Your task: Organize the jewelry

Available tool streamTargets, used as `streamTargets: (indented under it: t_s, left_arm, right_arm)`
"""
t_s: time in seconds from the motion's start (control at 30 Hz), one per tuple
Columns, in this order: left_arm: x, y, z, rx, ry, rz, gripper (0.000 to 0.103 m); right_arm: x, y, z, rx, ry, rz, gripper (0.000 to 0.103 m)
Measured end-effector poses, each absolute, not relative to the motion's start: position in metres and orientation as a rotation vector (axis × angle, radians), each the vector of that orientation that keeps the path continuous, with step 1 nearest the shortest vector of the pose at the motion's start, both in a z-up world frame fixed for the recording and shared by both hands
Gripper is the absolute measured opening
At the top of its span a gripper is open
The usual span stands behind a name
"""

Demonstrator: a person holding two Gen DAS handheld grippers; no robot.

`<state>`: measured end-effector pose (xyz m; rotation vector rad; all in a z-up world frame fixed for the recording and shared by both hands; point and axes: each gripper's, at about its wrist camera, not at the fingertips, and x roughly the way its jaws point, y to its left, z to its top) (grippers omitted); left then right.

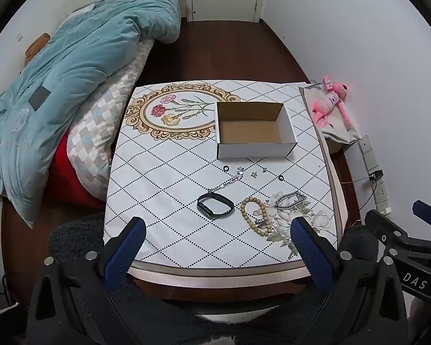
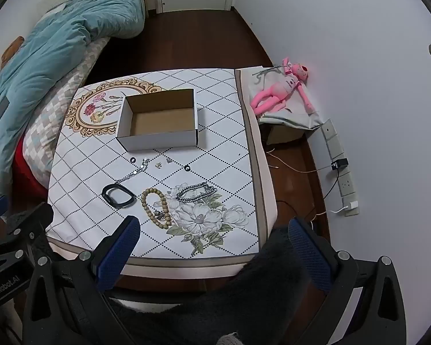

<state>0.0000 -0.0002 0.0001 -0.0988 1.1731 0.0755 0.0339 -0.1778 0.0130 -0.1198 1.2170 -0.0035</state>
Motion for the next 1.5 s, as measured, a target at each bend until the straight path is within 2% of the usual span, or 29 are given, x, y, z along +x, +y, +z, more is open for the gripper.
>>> streamTargets:
  t_s: [1.5]
  left_arm:
    - [-0.005,0.002,0.019,-0.104,1.144,0.082,0.103]
  right_arm:
    - [0.029,-0.179,0.033,-0.123,1.172,-0.007,0.103]
